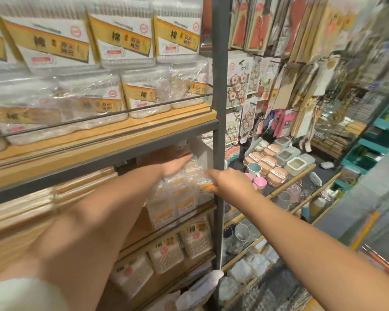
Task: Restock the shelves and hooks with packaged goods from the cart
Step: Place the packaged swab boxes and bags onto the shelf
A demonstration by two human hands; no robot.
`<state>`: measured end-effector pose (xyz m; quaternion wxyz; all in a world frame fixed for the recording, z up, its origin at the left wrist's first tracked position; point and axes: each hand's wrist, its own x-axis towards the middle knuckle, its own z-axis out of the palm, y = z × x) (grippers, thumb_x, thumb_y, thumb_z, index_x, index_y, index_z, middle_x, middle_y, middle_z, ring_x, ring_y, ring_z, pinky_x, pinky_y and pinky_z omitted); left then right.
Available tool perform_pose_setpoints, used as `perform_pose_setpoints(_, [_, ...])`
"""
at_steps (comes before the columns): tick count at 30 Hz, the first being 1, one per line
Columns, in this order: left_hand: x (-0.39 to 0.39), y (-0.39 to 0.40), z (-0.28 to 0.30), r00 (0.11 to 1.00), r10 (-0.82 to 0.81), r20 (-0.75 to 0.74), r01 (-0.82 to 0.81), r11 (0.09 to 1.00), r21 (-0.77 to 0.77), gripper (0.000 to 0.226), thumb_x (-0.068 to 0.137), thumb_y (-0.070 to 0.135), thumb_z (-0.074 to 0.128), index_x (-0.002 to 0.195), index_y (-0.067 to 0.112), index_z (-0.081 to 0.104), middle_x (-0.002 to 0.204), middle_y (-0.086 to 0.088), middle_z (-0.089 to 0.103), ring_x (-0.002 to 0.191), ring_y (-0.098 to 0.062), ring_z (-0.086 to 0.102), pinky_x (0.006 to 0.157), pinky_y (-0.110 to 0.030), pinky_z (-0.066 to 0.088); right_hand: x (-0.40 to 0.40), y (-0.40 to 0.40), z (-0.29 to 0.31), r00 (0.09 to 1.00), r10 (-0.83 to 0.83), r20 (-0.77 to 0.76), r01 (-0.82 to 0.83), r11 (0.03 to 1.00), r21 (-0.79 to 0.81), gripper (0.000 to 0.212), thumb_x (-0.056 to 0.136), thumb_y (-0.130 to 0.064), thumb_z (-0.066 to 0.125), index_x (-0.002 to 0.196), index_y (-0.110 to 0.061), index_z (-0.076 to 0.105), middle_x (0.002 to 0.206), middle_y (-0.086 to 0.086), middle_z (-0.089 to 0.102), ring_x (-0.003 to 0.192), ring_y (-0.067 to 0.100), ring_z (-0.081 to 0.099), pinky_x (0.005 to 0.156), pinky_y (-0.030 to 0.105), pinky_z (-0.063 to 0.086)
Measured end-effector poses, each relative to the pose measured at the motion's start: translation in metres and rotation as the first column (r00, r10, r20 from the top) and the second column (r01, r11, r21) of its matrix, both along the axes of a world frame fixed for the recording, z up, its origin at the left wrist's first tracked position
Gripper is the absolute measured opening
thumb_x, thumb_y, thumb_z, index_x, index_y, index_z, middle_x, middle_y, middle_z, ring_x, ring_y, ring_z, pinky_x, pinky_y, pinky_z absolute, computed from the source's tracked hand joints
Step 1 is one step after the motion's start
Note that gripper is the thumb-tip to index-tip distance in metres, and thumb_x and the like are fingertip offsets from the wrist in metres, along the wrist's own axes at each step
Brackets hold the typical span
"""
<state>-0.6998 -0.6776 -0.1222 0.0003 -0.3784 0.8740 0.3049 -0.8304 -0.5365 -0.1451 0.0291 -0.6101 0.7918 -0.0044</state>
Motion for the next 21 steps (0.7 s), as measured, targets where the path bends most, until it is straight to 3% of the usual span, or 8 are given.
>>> perform_pose_setpoints(3, [0.000, -0.003, 0.000, 0.999, -0.010, 0.041, 0.013, 0.996, -0.084, 0.053, 0.105, 0.048, 0.023, 0.146, 0.020, 0.041, 0.140, -0.011, 0.047, 0.126, -0.027, 0.047, 0.100, -0.038, 0.037, -0.003, 0.002, -0.007, 0.998, -0.034, 0.057, 0.035, 0.999, -0.011, 0.060, 0.094, -0.038, 0.060, 0.148, -0.030, 0.034, 0.108, 0.009, 0.069, 0.095, 0.032, 0.065, 0.070, 0.037, 0.052])
perform_pose_setpoints(5, [0.000, -0.008, -0.001, 0.998, 0.049, -0.026, -0.053, 0.982, -0.179, 0.051, 0.102, 0.054, 0.031, 0.131, 0.021, 0.055, 0.100, -0.001, 0.058, 0.091, -0.015, 0.057, 0.071, -0.027, 0.043, -0.004, 0.008, -0.013, 0.990, -0.049, 0.133, 0.051, 0.999, -0.018, 0.063, 0.093, -0.034, 0.062, 0.149, -0.030, 0.031, 0.107, 0.006, 0.069, 0.094, 0.029, 0.065, 0.068, 0.033, 0.050])
perform_pose_setpoints(7, [0.000, -0.007, -0.002, 0.996, 0.072, -0.047, -0.083, 0.950, -0.301, 0.051, 0.098, 0.062, 0.032, 0.120, 0.025, 0.061, 0.080, 0.007, 0.049, 0.075, -0.009, 0.052, 0.062, -0.025, 0.033, -0.003, 0.017, -0.019, 0.973, -0.064, 0.224, 0.073, 0.997, -0.032, 0.068, 0.091, -0.029, 0.063, 0.149, -0.033, 0.027, 0.106, 0.002, 0.068, 0.095, 0.027, 0.064, 0.072, 0.035, 0.051])
perform_pose_setpoints(9, [-0.003, -0.008, -0.008, 0.998, 0.057, 0.013, -0.052, 0.973, -0.223, 0.058, 0.096, 0.066, 0.026, 0.130, 0.028, 0.054, 0.110, 0.005, 0.058, 0.110, -0.023, 0.057, 0.083, -0.036, 0.040, 0.000, 0.026, -0.029, 0.938, -0.096, 0.334, 0.120, 0.991, -0.052, 0.075, 0.089, -0.026, 0.064, 0.149, -0.040, 0.020, 0.111, -0.002, 0.066, 0.100, 0.025, 0.063, 0.080, 0.037, 0.052])
perform_pose_setpoints(11, [-0.005, -0.006, -0.014, 0.996, 0.018, 0.093, -0.020, 1.000, 0.018, 0.083, 0.089, 0.078, 0.019, 0.154, 0.027, 0.027, 0.159, -0.004, 0.023, 0.148, -0.028, 0.019, 0.118, -0.046, 0.017, 0.009, 0.031, -0.038, 0.879, -0.124, 0.460, 0.159, 0.987, -0.038, 0.089, 0.088, -0.022, 0.064, 0.146, -0.057, 0.005, 0.120, -0.004, 0.064, 0.104, 0.023, 0.063, 0.086, 0.038, 0.052])
perform_pose_setpoints(13, [-0.007, -0.012, -0.024, 0.992, -0.021, 0.128, 0.016, 0.999, 0.039, 0.102, 0.075, 0.092, 0.012, 0.157, 0.032, 0.007, 0.165, -0.003, -0.006, 0.151, -0.025, -0.002, 0.121, -0.047, -0.002, 0.016, 0.032, -0.050, 0.805, -0.117, 0.582, 0.172, 0.984, -0.040, 0.104, 0.087, -0.018, 0.065, 0.135, -0.072, -0.010, 0.124, -0.005, 0.062, 0.109, 0.023, 0.062, 0.094, 0.044, 0.051])
perform_pose_setpoints(16, [-0.012, -0.021, -0.032, 0.983, -0.070, 0.172, 0.072, 0.997, -0.008, 0.086, 0.087, 0.080, 0.006, 0.157, 0.029, 0.010, 0.164, -0.007, 0.009, 0.151, -0.026, 0.007, 0.120, -0.044, -0.001, 0.017, 0.033, -0.060, 0.727, -0.129, 0.674, 0.220, 0.974, -0.050, 0.111, 0.085, -0.015, 0.069, 0.133, -0.075, -0.011, 0.115, -0.014, 0.051, 0.114, 0.024, 0.059, 0.098, 0.049, 0.049])
perform_pose_setpoints(21, [-0.004, -0.008, -0.028, 0.991, -0.124, 0.048, 0.125, 0.992, -0.024, 0.076, 0.098, 0.065, 0.019, 0.156, 0.017, 0.019, 0.162, -0.007, 0.020, 0.147, -0.023, 0.024, 0.119, -0.038, 0.018, 0.022, 0.057, -0.066, 0.614, -0.192, 0.765, 0.361, 0.931, -0.056, 0.085, 0.092, -0.021, 0.064, 0.154, -0.038, 0.010, 0.142, -0.008, 0.043, 0.121, 0.017, 0.052, 0.093, 0.028, 0.045])
